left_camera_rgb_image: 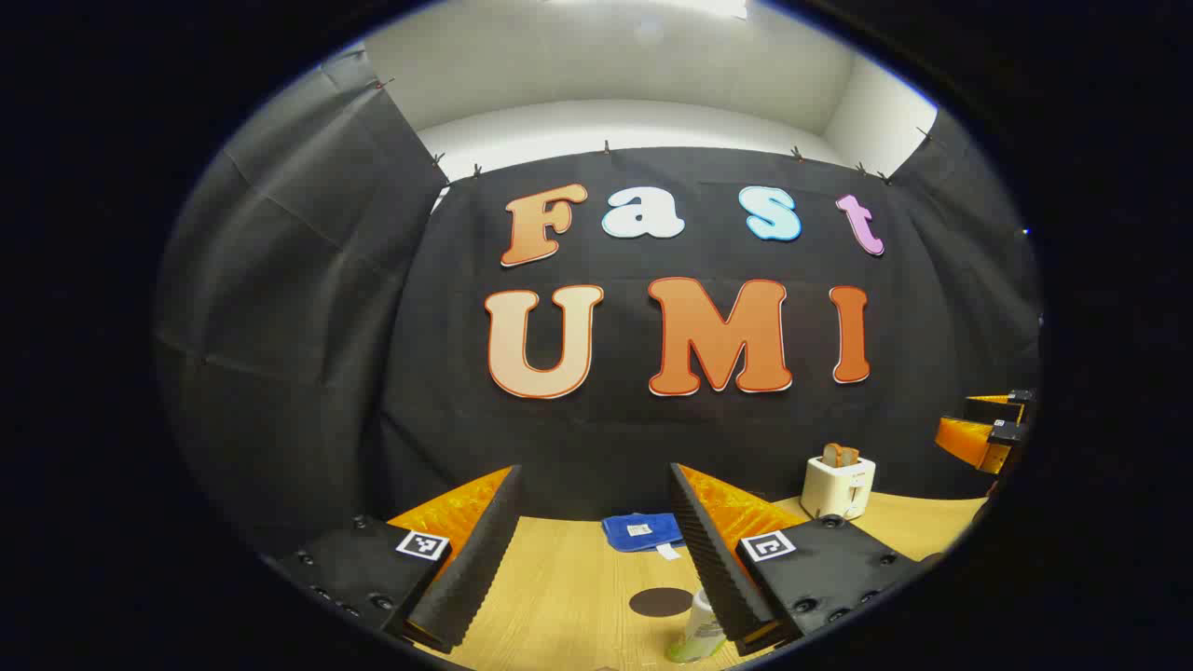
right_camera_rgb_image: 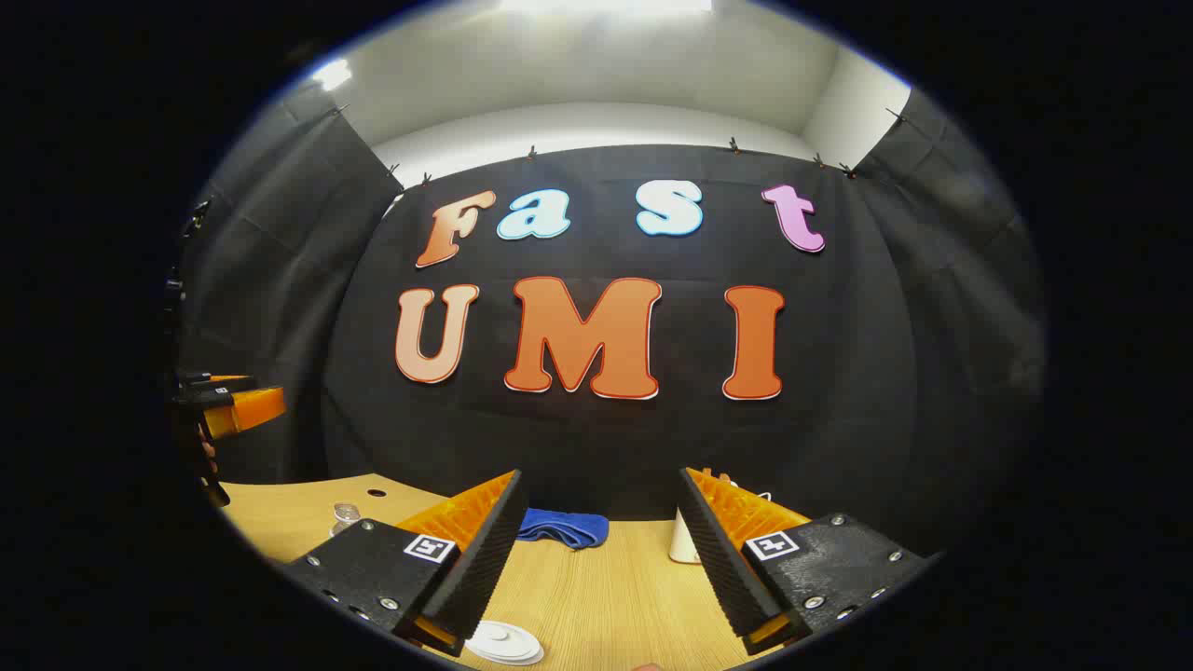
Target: Open the teacup lid with one hand, grasp the water bottle and pour water into the teacup with the other hand; after pouring, place the water bottle on the coaster and then close the teacup lid.
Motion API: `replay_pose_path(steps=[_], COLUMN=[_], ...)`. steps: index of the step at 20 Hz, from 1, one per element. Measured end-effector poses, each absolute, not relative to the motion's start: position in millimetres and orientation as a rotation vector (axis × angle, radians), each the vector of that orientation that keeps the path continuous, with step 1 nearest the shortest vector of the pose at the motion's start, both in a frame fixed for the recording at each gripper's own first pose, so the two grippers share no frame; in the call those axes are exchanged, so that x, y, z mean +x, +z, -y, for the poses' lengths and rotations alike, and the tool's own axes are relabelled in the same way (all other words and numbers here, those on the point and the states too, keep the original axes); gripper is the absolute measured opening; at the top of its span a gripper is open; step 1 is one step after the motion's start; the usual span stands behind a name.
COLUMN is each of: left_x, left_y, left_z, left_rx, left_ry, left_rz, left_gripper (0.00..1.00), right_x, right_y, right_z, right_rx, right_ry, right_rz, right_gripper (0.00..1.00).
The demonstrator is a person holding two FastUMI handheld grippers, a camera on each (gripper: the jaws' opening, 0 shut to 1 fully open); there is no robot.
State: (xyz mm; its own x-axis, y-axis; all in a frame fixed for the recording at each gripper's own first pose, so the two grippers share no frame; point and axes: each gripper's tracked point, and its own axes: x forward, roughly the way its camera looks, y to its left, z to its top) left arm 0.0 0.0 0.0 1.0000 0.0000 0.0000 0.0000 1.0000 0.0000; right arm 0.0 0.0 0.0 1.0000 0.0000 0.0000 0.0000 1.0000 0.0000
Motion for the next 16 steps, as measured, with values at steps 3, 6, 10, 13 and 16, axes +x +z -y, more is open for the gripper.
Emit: replay_pose_path(steps=[3,6,10,13,16], left_x=[1.8,3.2,5.5,2.3,-3.7], left_y=[-1.5,-1.5,-1.6,1.6,4.0], left_z=[1.3,-0.6,0.1,5.7,13.2], left_rx=[0.014,0.018,0.012,0.006,-0.001], left_ry=[0.002,0.007,0.011,-0.013,-0.044], left_rz=[0.007,0.001,-0.008,0.002,0.021], left_gripper=[0.98,0.98,0.98,0.99,0.98], right_x=[-0.3,0.4,2.1,3.7,1.6], right_y=[-0.8,-0.4,-1.0,0.8,-0.9], right_z=[0.3,-0.1,-3.4,-6.4,-7.4], right_rx=[0.004,-0.001,0.002,0.012,0.013], right_ry=[0.008,0.012,0.026,0.038,0.042], right_rz=[0.000,0.002,0.004,0.005,0.003], right_gripper=[0.97,0.97,0.97,0.97,0.97])
